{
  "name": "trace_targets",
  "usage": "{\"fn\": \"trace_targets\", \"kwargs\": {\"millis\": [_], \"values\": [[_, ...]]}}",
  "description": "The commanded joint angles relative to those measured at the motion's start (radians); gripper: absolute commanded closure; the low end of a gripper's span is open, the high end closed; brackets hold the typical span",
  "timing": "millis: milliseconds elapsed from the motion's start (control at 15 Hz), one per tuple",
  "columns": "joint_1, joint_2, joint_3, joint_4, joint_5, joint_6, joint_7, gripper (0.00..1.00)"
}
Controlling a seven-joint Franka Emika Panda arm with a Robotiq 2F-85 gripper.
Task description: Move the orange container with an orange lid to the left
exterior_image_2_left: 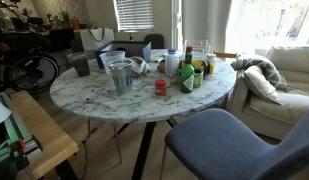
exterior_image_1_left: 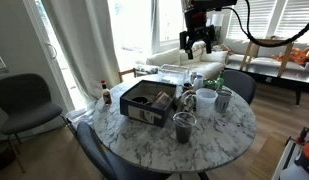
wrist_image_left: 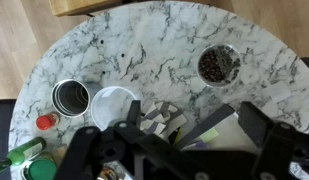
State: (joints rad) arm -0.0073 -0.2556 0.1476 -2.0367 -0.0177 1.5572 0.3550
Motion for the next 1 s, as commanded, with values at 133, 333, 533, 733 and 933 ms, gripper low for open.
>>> {"fn": "trace_targets", "kwargs": {"millis": [133,333,533,733,933], "values": [[0.016,0.002,-0.014,0.003,-0.003,-0.003,0.003,0.0],[0.016,0.002,-0.014,0.003,-0.003,-0.003,0.003,0.0],[0.016,0.002,-0.014,0.003,-0.003,-0.003,0.003,0.0],[-0.005,-0.003,-0.044,-0.026,0.019,0.039,0.005,0.0],[-0.042,-0.014,-0.102,-0.076,0.028,0.101,0.027,0.0]]}}
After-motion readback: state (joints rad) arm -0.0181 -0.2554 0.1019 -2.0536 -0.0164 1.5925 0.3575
